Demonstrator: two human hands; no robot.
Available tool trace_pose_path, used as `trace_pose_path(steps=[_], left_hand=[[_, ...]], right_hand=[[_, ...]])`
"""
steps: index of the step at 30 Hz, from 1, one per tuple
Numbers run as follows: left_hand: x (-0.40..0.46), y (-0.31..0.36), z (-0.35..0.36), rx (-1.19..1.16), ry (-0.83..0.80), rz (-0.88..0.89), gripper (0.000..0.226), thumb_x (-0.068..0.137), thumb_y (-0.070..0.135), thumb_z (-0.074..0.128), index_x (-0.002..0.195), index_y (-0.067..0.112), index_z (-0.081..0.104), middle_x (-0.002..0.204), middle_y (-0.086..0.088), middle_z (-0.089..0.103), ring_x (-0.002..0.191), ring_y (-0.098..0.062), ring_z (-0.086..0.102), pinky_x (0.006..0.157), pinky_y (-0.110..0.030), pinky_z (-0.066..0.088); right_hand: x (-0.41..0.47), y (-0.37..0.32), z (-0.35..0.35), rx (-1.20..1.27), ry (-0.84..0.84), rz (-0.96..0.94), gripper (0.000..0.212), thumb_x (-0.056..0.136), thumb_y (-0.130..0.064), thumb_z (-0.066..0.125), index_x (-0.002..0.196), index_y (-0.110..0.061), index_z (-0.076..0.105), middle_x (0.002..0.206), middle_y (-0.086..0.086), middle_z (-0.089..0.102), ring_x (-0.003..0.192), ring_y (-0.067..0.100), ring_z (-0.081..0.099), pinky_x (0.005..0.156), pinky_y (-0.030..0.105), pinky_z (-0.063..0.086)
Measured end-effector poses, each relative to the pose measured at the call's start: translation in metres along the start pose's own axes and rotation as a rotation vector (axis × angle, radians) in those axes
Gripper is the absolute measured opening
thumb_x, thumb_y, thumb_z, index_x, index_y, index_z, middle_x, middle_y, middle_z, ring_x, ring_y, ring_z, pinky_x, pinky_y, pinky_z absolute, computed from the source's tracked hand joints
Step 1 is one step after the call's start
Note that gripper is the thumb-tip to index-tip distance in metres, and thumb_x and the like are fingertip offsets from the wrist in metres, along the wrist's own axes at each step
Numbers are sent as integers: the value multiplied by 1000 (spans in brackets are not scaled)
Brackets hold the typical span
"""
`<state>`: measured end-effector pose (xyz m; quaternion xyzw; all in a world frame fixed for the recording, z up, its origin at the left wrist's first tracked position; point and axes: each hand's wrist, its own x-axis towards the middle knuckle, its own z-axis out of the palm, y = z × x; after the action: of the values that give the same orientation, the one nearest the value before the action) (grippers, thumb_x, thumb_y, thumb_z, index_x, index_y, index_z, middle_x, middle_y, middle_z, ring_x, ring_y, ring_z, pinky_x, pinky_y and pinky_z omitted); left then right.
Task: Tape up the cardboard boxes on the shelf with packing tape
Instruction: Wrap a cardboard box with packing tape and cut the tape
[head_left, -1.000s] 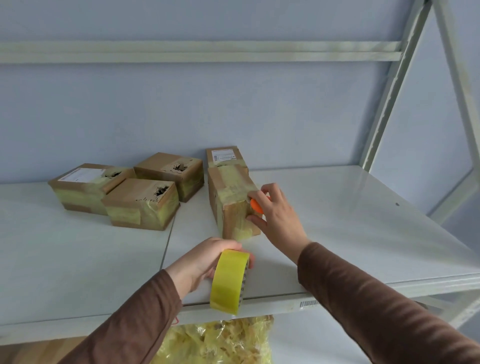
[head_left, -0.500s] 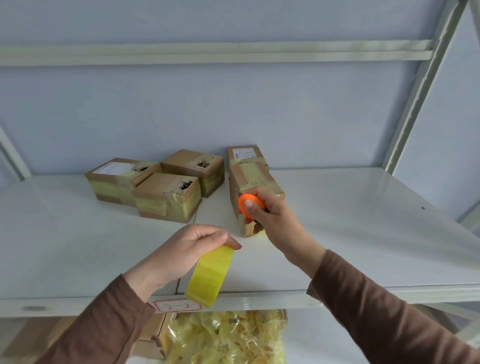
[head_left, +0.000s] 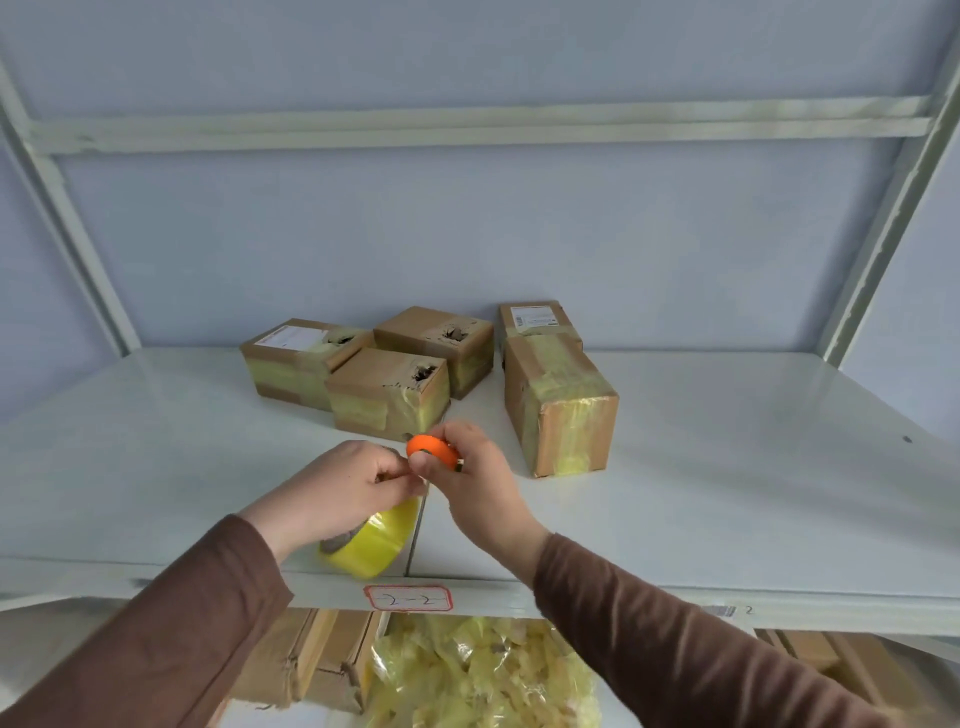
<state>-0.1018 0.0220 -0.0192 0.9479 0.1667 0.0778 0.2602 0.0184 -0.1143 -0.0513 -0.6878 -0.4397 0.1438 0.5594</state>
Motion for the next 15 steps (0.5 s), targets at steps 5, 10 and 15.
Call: trace_pose_path(steps=[5, 10, 15], left_hand=[[13, -47, -19, 433, -53, 21, 39, 88, 61, 66, 110, 29, 64, 100, 20, 55, 97, -4, 52, 78, -23, 41], [12, -79, -17, 137, -81, -170, 102, 65, 84, 69, 148, 46, 23, 143, 18, 49, 128, -8, 49, 102, -29, 41], [19, -76, 1, 82, 32, -108, 110, 73, 77, 72, 156, 55, 2, 160, 17, 33, 143, -7, 32, 110, -28, 32]], right_hand=[[17, 14, 48, 484, -37, 388, 4, 100, -18, 65, 98, -14, 66, 78, 2, 66, 60, 12, 59, 59, 21, 47], [34, 21, 64, -200, -51, 311, 21, 93, -33, 64, 102, -14, 66, 98, 10, 71, 94, 28, 66, 78, 39, 54], [30, 28, 15, -860, 55, -119, 48, 93, -56, 61, 125, -21, 67, 124, 2, 59, 119, 26, 45, 98, 40, 41]])
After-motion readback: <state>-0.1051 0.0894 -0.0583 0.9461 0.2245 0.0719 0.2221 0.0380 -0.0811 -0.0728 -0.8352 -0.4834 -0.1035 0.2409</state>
